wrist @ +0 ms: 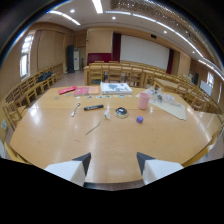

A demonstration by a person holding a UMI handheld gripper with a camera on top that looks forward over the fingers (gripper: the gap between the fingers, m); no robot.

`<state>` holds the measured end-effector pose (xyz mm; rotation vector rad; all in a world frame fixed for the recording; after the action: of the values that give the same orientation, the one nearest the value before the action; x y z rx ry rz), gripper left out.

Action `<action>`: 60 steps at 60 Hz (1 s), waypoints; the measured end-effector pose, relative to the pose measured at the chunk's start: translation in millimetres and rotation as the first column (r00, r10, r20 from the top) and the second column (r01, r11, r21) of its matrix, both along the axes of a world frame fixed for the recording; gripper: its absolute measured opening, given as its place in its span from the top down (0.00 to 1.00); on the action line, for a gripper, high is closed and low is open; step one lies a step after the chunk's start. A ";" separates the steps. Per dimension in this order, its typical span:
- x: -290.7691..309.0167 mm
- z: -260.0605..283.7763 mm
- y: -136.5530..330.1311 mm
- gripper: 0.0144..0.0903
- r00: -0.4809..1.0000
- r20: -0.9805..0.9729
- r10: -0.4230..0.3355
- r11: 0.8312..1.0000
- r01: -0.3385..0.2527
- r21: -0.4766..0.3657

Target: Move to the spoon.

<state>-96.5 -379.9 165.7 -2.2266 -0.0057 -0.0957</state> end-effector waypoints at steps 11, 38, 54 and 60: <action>-64.4 2.4 29.9 0.05 0.998 -0.015 0.058 0.998 -0.058 0.017; -200.7 -66.2 223.1 0.05 0.991 -0.075 0.111 0.993 -0.113 -0.027; -219.5 -124.0 315.8 0.05 0.994 -0.099 0.042 0.991 -0.054 -0.122; -220.9 -136.9 332.6 0.06 0.995 -0.092 0.042 0.989 -0.055 -0.140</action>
<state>-317.4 -47.4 28.8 -2.3699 -0.0180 0.0318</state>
